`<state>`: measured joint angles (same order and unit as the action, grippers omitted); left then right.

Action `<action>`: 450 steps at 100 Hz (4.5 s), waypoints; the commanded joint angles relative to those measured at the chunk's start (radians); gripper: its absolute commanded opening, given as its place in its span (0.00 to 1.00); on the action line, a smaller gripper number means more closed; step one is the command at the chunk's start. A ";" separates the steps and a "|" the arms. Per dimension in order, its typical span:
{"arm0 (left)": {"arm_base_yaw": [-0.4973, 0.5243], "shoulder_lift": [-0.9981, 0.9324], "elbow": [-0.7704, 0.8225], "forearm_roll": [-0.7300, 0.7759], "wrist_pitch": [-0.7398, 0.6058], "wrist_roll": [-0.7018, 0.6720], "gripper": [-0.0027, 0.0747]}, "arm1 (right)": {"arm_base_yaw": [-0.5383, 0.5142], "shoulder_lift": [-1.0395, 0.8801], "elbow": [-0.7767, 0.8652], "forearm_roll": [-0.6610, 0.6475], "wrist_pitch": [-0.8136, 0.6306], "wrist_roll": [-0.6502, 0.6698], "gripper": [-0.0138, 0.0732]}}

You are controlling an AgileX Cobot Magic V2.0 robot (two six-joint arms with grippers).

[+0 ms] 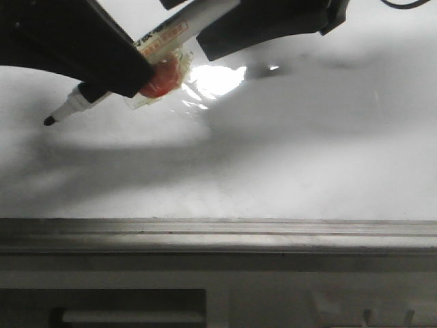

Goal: Write number 6 on whiteboard

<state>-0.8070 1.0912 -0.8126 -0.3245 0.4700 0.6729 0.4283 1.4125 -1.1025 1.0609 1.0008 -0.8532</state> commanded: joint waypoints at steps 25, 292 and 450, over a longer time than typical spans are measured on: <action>-0.003 -0.014 -0.037 -0.020 -0.130 -0.010 0.04 | 0.004 -0.024 -0.033 0.076 0.027 -0.060 0.09; 0.541 -0.444 0.258 -0.463 -0.280 -0.010 0.63 | -0.120 -0.464 0.362 -0.073 -0.629 -0.028 0.11; -0.142 0.055 0.005 -0.564 -0.271 0.358 0.51 | -0.067 -0.498 0.225 -0.150 -0.114 -0.051 0.11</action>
<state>-0.9331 1.1268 -0.7568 -0.8772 0.2530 1.0283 0.3628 0.9268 -0.8404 0.8704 0.9000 -0.9011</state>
